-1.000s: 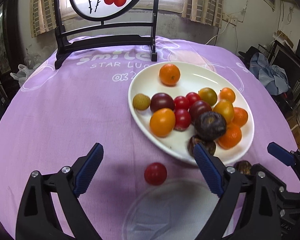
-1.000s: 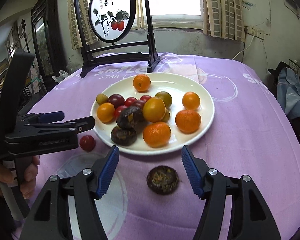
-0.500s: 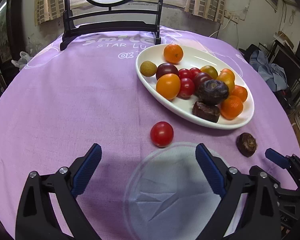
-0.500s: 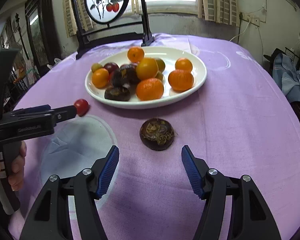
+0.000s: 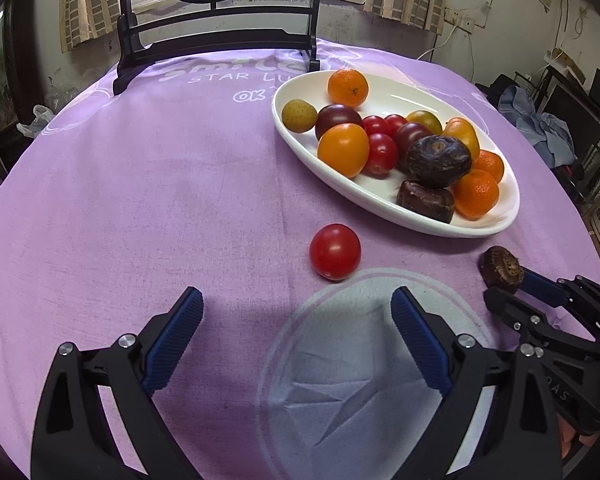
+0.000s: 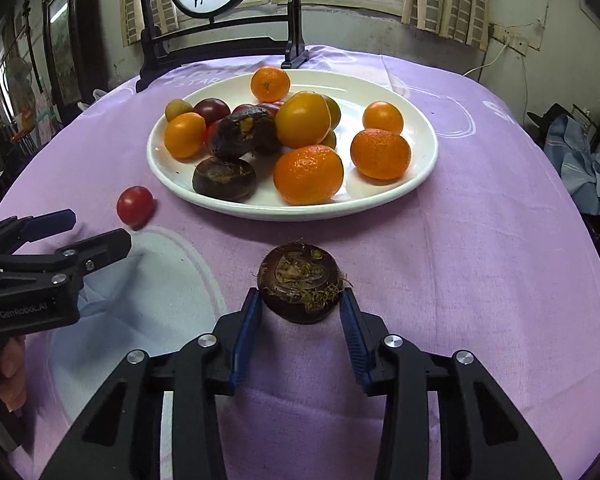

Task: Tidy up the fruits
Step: 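Grasp the last red cherry tomato with the left tool while the right tool holds the brown fruit, then carry the brown fruit and red tomato onto the plate and open both tools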

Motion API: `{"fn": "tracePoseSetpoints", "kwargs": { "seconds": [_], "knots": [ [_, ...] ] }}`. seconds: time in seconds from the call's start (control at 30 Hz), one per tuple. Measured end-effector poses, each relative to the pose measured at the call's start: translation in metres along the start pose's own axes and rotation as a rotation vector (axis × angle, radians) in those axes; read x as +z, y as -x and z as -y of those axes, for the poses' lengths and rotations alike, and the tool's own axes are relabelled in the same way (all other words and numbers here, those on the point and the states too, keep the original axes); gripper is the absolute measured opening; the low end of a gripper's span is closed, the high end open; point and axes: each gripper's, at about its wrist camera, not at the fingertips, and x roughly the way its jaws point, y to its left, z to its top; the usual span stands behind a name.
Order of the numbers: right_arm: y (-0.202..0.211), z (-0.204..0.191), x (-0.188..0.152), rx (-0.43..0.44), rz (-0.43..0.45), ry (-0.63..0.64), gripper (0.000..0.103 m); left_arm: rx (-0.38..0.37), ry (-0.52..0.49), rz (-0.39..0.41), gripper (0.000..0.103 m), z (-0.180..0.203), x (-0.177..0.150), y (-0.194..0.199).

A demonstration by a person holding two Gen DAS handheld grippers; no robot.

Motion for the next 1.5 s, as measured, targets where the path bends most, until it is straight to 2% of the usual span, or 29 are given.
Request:
{"fn": "tracePoseSetpoints", "kwargs": {
  "seconds": [0.27, 0.4, 0.5, 0.57, 0.67, 0.73, 0.77, 0.8, 0.83, 0.97, 1.13, 1.27, 1.3, 1.4, 1.5],
  "knots": [
    [0.015, -0.012, -0.005, 0.108, 0.019, 0.040, 0.041, 0.032, -0.017, 0.018, 0.093, 0.003, -0.002, -0.004],
    [0.019, -0.018, -0.007, 0.116, 0.016, 0.067, 0.041, 0.046, -0.009, 0.029, 0.092, 0.002, 0.001, -0.007],
    [0.016, -0.016, -0.008, 0.102, -0.005, 0.060, 0.041, 0.028, 0.013, 0.012, 0.085, 0.001, 0.006, -0.013],
    [0.014, -0.014, -0.008, 0.107, -0.011, 0.052, 0.041, 0.045, 0.006, 0.005, 0.084, 0.004, 0.009, -0.017],
    [0.016, -0.015, -0.009, 0.110, -0.008, 0.052, 0.041, 0.055, -0.022, 0.009, 0.071, 0.011, 0.014, -0.021],
    [0.016, -0.015, -0.009, 0.112, -0.010, 0.055, 0.041, 0.048, -0.034, 0.019, 0.051, 0.015, 0.016, -0.022],
    [0.016, -0.015, -0.009, 0.111, -0.010, 0.055, 0.041, 0.042, -0.044, 0.025, 0.045, 0.017, 0.017, -0.021],
    [0.015, -0.016, -0.009, 0.111, -0.011, 0.057, 0.041, 0.032, -0.061, 0.034, 0.027, 0.020, 0.017, -0.020],
    [0.016, -0.016, -0.009, 0.111, -0.010, 0.056, 0.041, 0.032, -0.073, 0.038, 0.026, 0.022, 0.017, -0.018],
    [0.014, -0.016, -0.010, 0.107, -0.014, 0.060, 0.042, 0.040, -0.086, 0.034, 0.025, 0.025, 0.015, -0.016],
    [0.011, -0.023, -0.010, 0.091, -0.008, 0.085, 0.048, 0.027, -0.078, 0.025, 0.025, 0.023, 0.013, -0.015],
    [0.008, -0.026, -0.008, 0.068, -0.002, 0.096, 0.048, 0.022, -0.071, 0.025, 0.025, 0.022, 0.013, -0.015],
    [0.008, -0.027, -0.008, 0.061, 0.000, 0.095, 0.044, 0.022, -0.070, 0.025, 0.025, 0.022, 0.012, -0.015],
    [0.010, -0.029, -0.008, 0.047, 0.004, 0.108, 0.044, 0.022, -0.073, 0.024, 0.025, 0.023, 0.011, -0.013],
    [0.019, -0.027, -0.006, 0.057, 0.030, 0.103, 0.044, 0.004, -0.072, 0.026, 0.025, 0.023, 0.011, -0.007]
  ]
}}
